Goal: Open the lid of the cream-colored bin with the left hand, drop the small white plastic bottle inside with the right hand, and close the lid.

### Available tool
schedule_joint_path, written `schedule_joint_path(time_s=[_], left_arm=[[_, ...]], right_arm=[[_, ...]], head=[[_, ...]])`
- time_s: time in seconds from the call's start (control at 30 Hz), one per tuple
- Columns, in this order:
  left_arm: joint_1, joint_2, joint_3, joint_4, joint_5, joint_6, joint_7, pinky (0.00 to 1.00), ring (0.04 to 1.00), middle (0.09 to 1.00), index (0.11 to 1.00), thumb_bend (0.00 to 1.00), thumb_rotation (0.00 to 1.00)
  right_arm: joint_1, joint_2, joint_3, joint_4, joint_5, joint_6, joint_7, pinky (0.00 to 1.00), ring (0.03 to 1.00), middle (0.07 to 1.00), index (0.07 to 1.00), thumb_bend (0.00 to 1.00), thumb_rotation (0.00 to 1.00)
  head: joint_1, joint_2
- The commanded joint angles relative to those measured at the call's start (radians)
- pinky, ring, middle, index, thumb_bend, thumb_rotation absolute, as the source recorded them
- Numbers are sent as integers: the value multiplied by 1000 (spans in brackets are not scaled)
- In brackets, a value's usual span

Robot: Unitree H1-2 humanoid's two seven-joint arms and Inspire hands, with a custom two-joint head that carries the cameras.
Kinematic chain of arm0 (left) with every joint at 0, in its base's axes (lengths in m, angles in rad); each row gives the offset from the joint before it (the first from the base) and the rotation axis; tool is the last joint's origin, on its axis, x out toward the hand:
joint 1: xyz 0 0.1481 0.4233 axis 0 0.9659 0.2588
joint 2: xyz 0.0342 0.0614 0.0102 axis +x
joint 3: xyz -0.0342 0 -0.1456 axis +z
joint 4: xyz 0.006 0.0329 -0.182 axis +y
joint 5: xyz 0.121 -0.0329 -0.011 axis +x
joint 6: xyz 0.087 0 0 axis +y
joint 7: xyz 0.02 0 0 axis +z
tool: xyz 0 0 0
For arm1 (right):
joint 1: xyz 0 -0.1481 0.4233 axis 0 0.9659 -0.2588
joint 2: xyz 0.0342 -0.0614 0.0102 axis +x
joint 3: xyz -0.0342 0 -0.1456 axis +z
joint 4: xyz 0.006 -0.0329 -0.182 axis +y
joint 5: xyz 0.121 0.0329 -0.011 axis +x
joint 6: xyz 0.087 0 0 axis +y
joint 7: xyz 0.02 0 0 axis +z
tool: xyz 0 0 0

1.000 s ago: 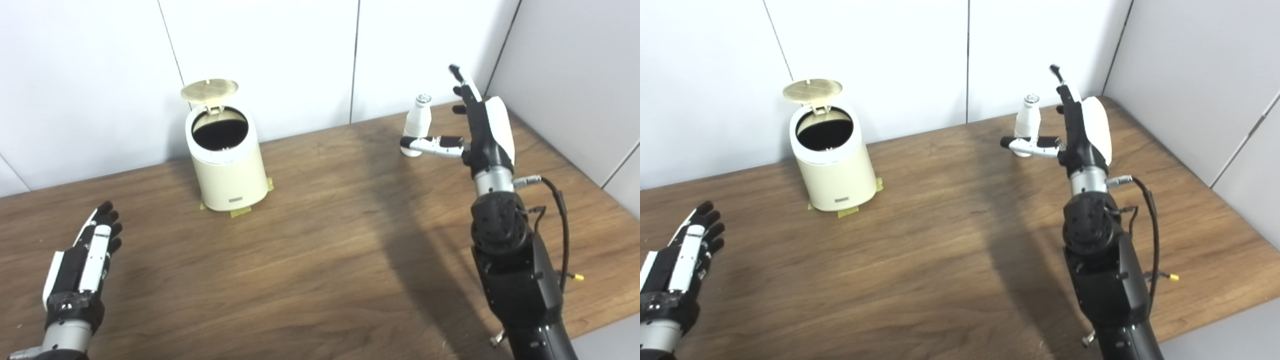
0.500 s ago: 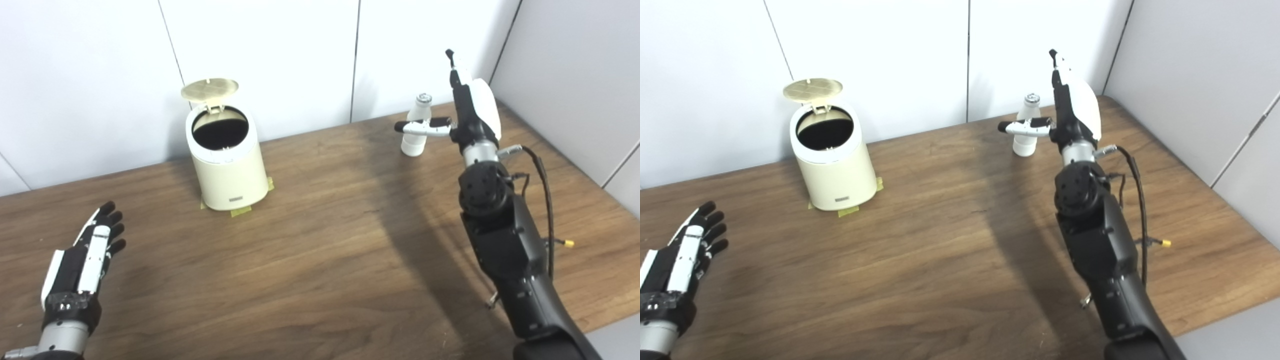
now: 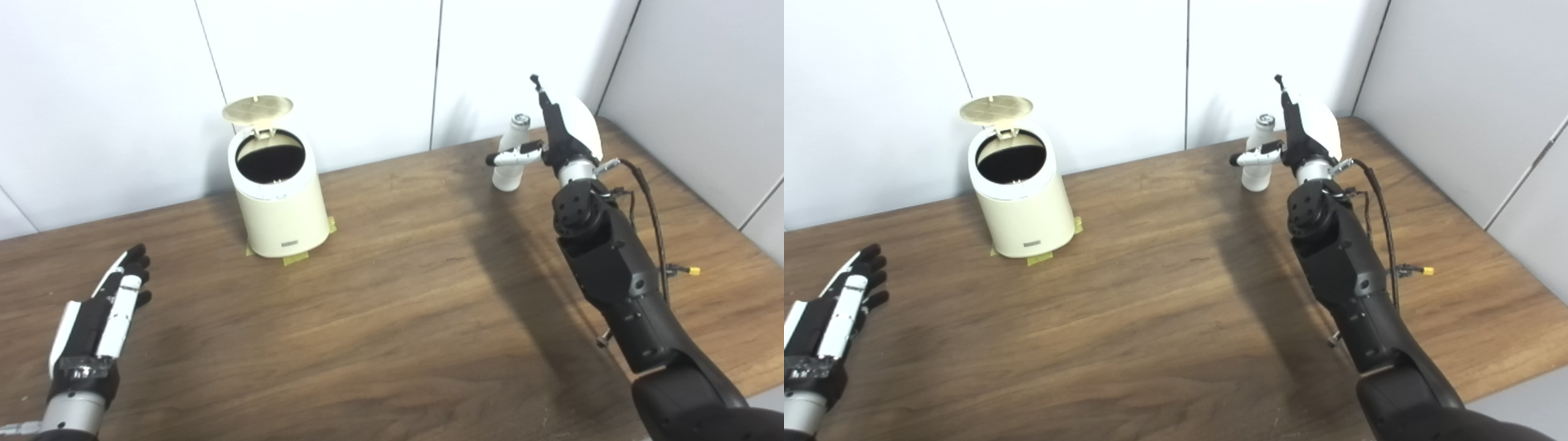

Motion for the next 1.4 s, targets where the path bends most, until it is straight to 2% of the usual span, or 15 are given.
schedule_joint_path(time_s=[0.0, 0.3, 0.5, 0.6, 0.63, 0.8, 1.07, 1.37], left_arm=[[-36, 13, -4, -35, 8, -14, -5, 887, 938, 940, 956, 329, 863], [-39, 10, -9, -48, 10, 11, -5, 902, 944, 945, 968, 309, 853], [-41, 13, -10, -58, 9, 15, -9, 904, 945, 944, 970, 287, 865], [-41, 12, -9, -64, 10, 16, -12, 899, 944, 946, 971, 271, 860], [-41, 11, -8, -66, 10, 16, -14, 903, 945, 950, 970, 262, 854], [-39, 12, -9, -76, 22, 16, -19, 889, 940, 945, 966, 267, 848], [-41, 15, -10, -78, 32, 15, -28, 913, 949, 957, 966, 224, 840], [-43, 11, -4, -85, 47, 17, -47, 943, 964, 963, 972, 175, 813]], right_arm=[[-64, -45, 0, -10, -13, -37, -29, 746, 860, 875, 932, 896, 133], [-53, -44, 17, 2, 3, -44, -30, 734, 850, 867, 931, 892, 133], [-46, -38, 25, 4, 9, -41, -32, 858, 886, 884, 916, 859, 101], [-40, -32, 21, 2, 24, -39, -29, 784, 895, 892, 904, 849, 83], [-38, -30, 21, 2, 27, -39, -29, 729, 871, 885, 888, 844, 78], [-24, -24, 21, -14, 42, -30, -22, 651, 827, 870, 880, 831, 76], [-6, -24, 30, -23, 48, -23, -5, 630, 806, 859, 882, 803, 38], [6, -22, 39, 2, 45, -31, -12, 624, 776, 834, 871, 807, 40]], head=[[0, 2], [1, 8], [3, 12], [2, 13], [2, 13], [0, 19], [-7, 25], [-6, 28]])
